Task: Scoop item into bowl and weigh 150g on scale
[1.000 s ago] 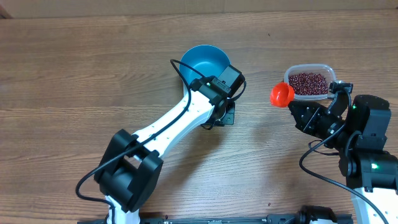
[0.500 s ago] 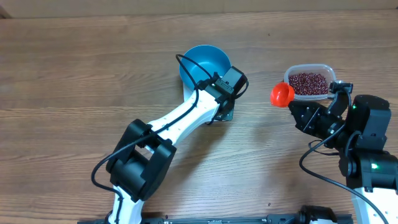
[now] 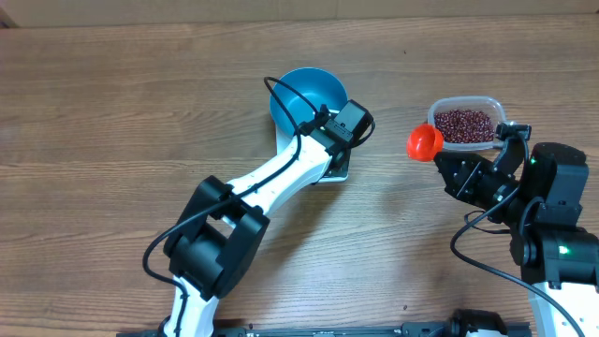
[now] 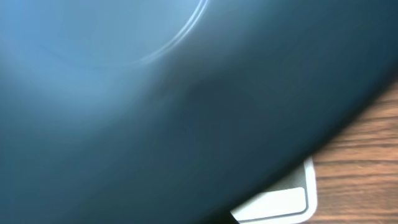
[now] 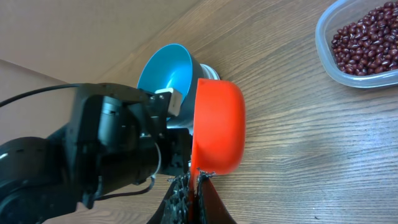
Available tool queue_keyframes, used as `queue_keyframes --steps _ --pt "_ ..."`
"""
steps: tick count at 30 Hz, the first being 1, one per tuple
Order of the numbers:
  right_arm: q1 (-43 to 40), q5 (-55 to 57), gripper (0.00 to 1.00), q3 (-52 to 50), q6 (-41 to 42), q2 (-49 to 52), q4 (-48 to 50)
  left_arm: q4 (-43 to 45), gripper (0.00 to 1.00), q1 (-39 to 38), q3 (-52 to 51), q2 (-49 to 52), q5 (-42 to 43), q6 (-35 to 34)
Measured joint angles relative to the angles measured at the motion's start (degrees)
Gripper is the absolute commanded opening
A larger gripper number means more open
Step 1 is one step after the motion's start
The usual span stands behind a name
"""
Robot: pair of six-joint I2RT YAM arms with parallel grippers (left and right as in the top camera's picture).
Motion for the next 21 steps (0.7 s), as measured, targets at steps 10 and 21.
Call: queue_keyframes --steps 10,21 --pt "0.0 0.0 0.04 0.0 0.0 0.0 0.0 0.3 0.04 0.0 0.0 1.4 -0.9 0.0" --pt "0.0 0.0 0.04 0.0 0.0 0.0 0.0 0.0 0.04 0.0 0.0 1.4 -0.9 0.0"
